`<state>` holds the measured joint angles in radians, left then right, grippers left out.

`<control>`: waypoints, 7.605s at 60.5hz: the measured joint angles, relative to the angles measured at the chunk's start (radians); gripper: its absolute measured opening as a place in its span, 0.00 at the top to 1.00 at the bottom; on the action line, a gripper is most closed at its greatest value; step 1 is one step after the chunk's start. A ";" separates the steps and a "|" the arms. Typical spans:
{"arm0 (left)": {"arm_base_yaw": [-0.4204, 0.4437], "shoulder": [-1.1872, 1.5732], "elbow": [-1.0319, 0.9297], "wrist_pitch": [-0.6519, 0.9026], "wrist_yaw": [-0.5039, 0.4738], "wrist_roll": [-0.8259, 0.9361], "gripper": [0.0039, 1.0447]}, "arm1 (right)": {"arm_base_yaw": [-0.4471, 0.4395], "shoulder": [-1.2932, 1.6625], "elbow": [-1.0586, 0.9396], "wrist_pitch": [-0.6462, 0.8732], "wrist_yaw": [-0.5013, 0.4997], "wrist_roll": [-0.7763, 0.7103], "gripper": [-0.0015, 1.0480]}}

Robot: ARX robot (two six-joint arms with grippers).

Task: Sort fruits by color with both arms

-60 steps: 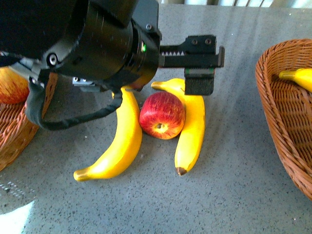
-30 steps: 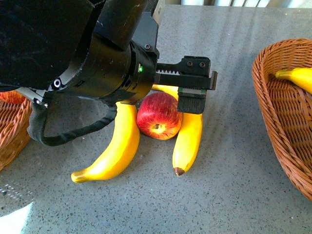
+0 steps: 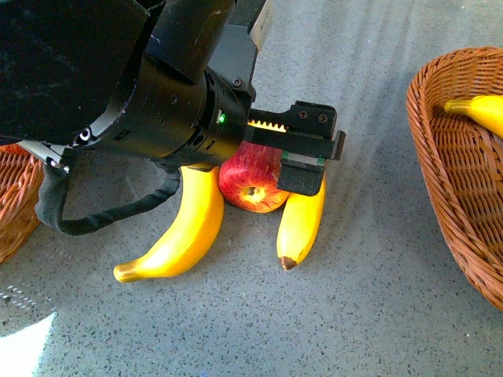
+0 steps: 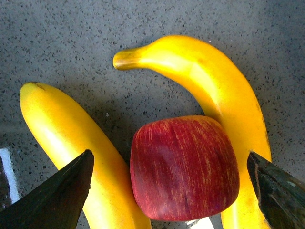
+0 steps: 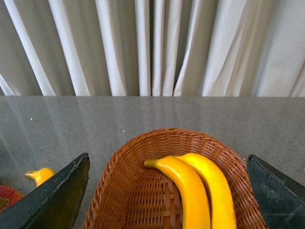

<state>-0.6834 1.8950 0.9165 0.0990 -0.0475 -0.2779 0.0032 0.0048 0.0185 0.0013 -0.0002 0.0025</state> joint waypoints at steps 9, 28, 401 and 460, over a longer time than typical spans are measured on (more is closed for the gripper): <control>-0.003 0.008 0.000 -0.002 0.017 -0.005 0.09 | 0.000 0.000 0.000 0.000 0.000 0.000 0.09; -0.008 0.032 0.002 -0.004 0.026 -0.023 0.09 | 0.000 0.000 0.000 0.000 0.000 0.000 0.09; 0.684 -1.878 -0.903 -0.099 0.048 0.267 0.42 | 0.000 0.000 0.000 0.000 0.000 0.000 0.09; 0.684 -1.878 -0.903 -0.100 0.048 0.270 0.09 | 0.462 1.369 0.640 0.176 0.071 0.125 0.09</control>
<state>0.0002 0.0166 0.0132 -0.0006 0.0002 -0.0078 0.4648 1.3743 0.6582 0.1776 0.0711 0.1272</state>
